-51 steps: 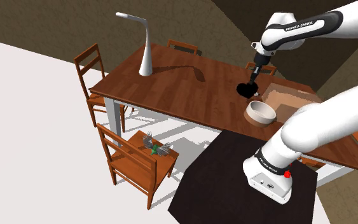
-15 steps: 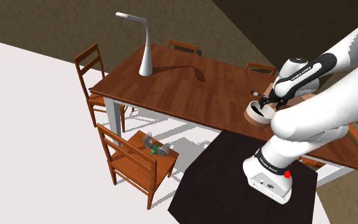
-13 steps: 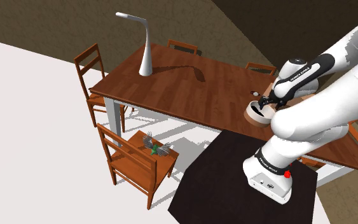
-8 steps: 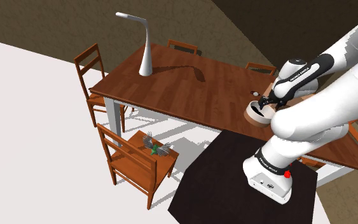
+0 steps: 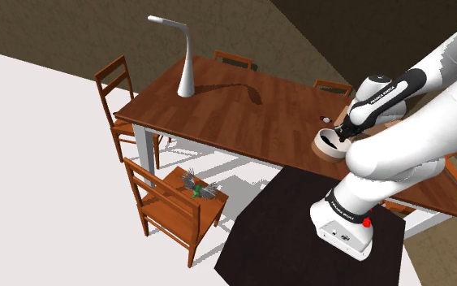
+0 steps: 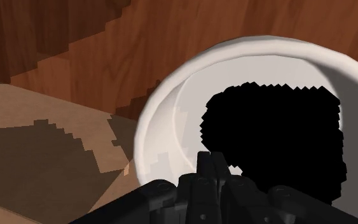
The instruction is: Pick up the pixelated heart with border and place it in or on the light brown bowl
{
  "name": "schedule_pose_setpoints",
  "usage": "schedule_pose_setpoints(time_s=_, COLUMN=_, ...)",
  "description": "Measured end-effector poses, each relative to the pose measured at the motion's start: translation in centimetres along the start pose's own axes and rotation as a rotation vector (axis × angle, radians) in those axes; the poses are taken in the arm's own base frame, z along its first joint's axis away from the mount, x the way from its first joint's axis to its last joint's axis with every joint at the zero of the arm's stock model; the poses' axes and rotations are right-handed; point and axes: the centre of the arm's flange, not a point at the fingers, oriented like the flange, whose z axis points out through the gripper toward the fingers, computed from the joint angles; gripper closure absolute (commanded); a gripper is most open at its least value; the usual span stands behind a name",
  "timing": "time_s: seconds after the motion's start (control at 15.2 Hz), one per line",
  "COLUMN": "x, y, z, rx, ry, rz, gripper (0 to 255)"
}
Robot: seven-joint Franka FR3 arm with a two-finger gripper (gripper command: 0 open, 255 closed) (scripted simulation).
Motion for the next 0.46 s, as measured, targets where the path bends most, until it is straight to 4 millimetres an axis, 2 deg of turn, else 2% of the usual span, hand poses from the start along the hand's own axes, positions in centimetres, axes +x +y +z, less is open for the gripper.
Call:
schedule_pose_setpoints(time_s=0.13, x=0.00, y=0.00, z=0.00, rx=0.000, ry=0.000, rz=0.000, gripper=255)
schedule_pose_setpoints(time_s=0.2, x=0.00, y=0.00, z=0.00, rx=0.000, ry=0.000, rz=0.000, gripper=0)
schedule_pose_setpoints(time_s=0.46, x=-0.01, y=0.60, z=0.37, rx=0.037, ry=-0.006, rz=0.006, gripper=0)
